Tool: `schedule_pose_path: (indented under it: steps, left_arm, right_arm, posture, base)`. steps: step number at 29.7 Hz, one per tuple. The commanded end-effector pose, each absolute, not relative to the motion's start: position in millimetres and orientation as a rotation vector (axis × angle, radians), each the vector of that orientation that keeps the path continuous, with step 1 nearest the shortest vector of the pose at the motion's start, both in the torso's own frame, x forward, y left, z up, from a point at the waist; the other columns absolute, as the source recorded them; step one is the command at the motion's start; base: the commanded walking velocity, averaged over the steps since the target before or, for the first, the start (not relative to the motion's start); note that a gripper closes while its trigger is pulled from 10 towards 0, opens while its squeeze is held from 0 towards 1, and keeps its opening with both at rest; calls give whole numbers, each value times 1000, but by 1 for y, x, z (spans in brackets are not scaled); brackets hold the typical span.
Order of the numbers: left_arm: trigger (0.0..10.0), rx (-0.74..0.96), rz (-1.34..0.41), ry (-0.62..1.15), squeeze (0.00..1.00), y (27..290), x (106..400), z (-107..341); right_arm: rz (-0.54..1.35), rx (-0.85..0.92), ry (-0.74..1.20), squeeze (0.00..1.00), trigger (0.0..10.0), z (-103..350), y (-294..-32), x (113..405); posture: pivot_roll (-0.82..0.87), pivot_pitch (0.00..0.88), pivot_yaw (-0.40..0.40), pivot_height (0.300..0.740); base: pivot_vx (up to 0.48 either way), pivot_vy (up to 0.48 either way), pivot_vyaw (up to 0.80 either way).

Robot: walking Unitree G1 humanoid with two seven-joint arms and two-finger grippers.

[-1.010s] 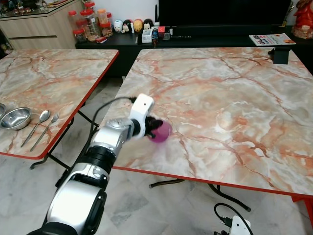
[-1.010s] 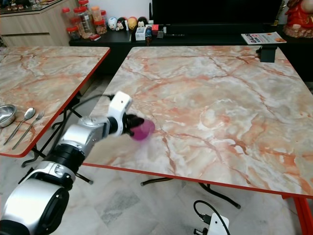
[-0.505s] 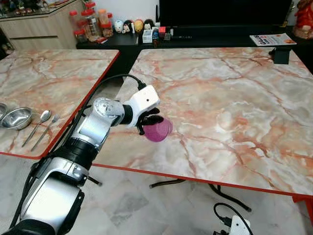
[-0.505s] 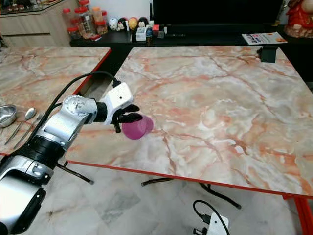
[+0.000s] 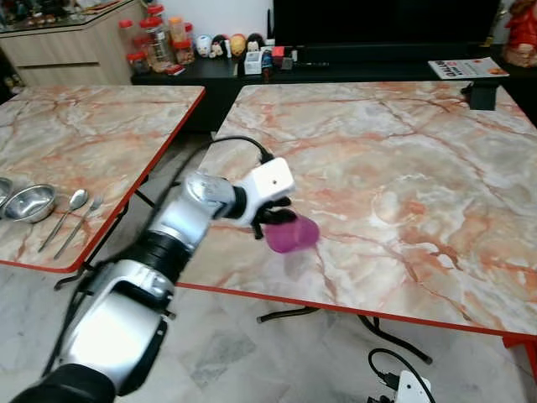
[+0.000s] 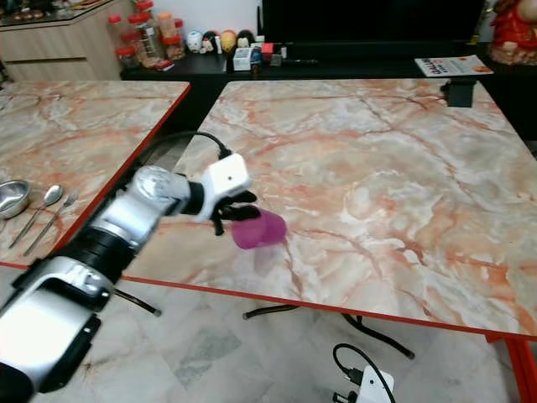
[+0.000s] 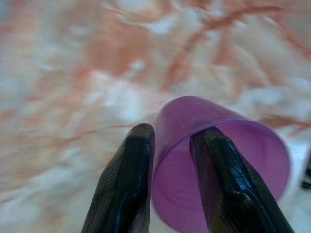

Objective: Setting the table

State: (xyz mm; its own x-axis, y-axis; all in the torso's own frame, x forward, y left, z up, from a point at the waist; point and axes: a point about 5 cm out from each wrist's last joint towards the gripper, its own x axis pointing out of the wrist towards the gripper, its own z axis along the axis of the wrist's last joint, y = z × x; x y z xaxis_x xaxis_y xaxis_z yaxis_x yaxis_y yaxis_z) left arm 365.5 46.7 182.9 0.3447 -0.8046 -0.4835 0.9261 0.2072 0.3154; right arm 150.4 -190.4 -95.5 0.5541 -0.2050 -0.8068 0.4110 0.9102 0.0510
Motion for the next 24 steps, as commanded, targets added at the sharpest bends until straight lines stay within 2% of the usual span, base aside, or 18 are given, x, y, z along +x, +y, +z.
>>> schedule_pose_path:
  steps: [1, 11, 19, 24]
  left_arm:
    - [10000, 670, -1219, 228, 0, 49, 370, 189]
    - [10000, 776, -1191, 215, 0, 52, 377, 201]
    - [10000, 966, -1171, 188, 0, 57, 382, 212]
    - [10000, 982, -1167, 186, 0, 56, 383, 213]
  right_arm:
    - [-373, 258, 924, 0, 10000, -97, -188, 148]
    - [-382, 264, 923, 0, 10000, -97, -189, 147]
    - [-374, 259, 922, 0, 10000, -97, -188, 148]
    - [-374, 262, 923, 0, 10000, -97, -188, 148]
  posture:
    - [-17, 0, 109, 740]
    - [-17, 0, 111, 740]
    - [-10, 0, 107, 740]
    - [-12, 0, 111, 740]
  base:
    - [0, 0, 0]
    - [0, 0, 0]
    - [0, 0, 0]
    - [0, 0, 0]
